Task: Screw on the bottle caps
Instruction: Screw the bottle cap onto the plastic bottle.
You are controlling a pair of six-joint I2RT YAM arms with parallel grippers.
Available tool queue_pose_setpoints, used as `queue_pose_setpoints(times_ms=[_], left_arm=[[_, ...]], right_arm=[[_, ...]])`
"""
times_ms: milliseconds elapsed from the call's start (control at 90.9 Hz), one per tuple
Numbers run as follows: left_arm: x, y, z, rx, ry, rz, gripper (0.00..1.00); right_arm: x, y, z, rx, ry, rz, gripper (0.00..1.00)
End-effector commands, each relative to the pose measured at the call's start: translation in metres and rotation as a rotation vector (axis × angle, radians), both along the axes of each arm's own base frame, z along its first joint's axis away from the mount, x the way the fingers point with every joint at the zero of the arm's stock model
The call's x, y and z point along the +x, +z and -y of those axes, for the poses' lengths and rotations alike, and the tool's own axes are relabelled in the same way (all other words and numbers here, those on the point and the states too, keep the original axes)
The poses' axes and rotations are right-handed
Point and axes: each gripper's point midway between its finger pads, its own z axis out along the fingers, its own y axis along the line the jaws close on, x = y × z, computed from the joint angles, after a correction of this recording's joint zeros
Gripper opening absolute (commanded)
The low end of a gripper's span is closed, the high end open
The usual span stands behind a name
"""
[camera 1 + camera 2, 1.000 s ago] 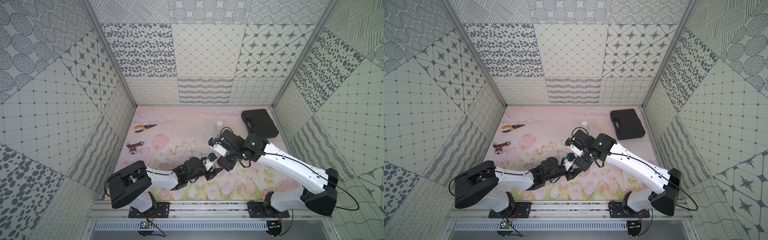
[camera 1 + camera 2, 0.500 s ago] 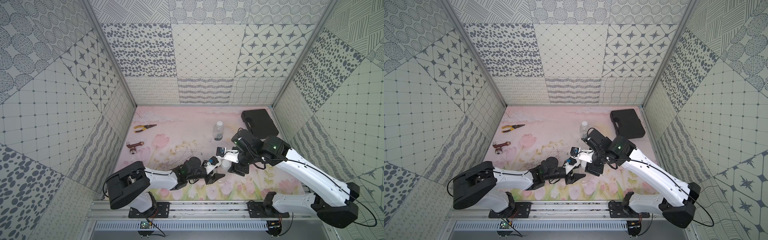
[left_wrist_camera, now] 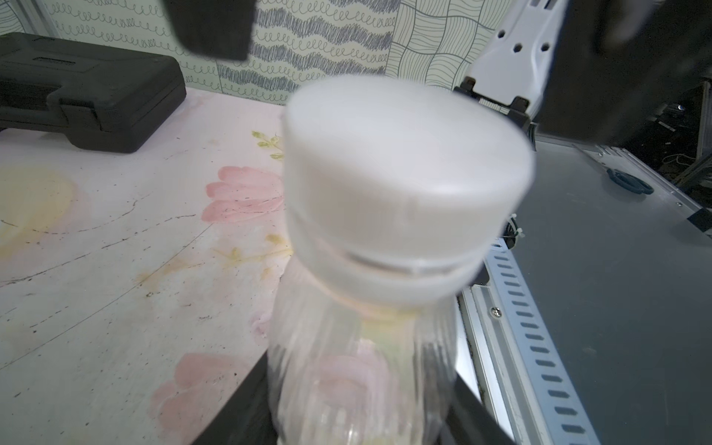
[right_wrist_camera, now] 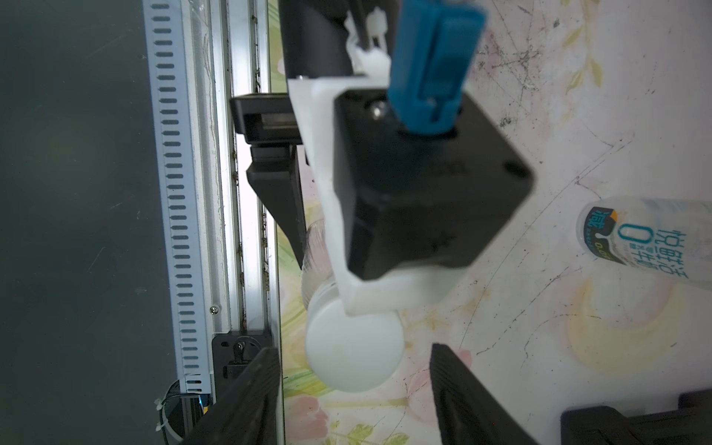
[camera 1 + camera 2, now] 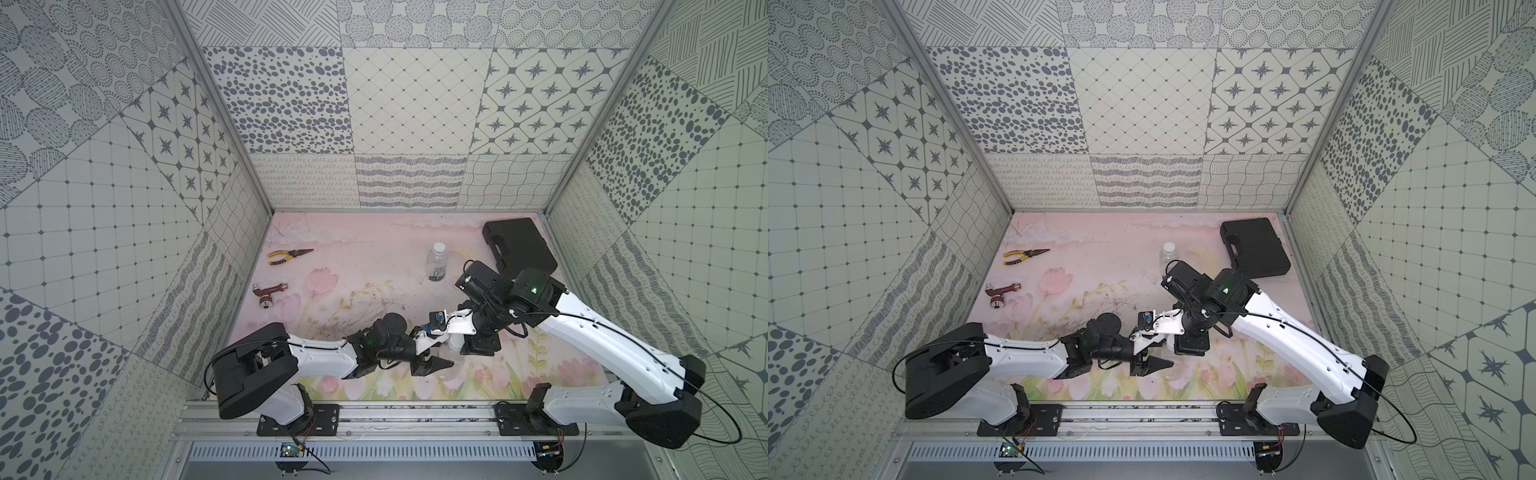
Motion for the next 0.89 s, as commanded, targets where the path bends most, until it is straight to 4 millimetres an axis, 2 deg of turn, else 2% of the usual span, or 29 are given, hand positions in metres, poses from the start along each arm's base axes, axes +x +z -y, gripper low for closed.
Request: queue_pose_setpoints(times_ms=[0, 594, 881], left_arm=[[-0.010, 0.000, 0.003, 0.004, -0.064, 0.007, 0.47], [-0.003, 0.000, 0.003, 0.011, -0.019, 0.029, 0.47], [0.011, 0.005, 0.004, -0.007, 0.061, 0.057, 0.45]], right_arm=[[0.000, 0.001, -0.005, 0.013, 0.021, -0.008, 0.65], [-0.006, -0.009, -0.004, -0.008, 0.003, -0.068, 0.53], [-0.006, -0.014, -0.003, -0.023, -0.030, -0.080, 0.43]])
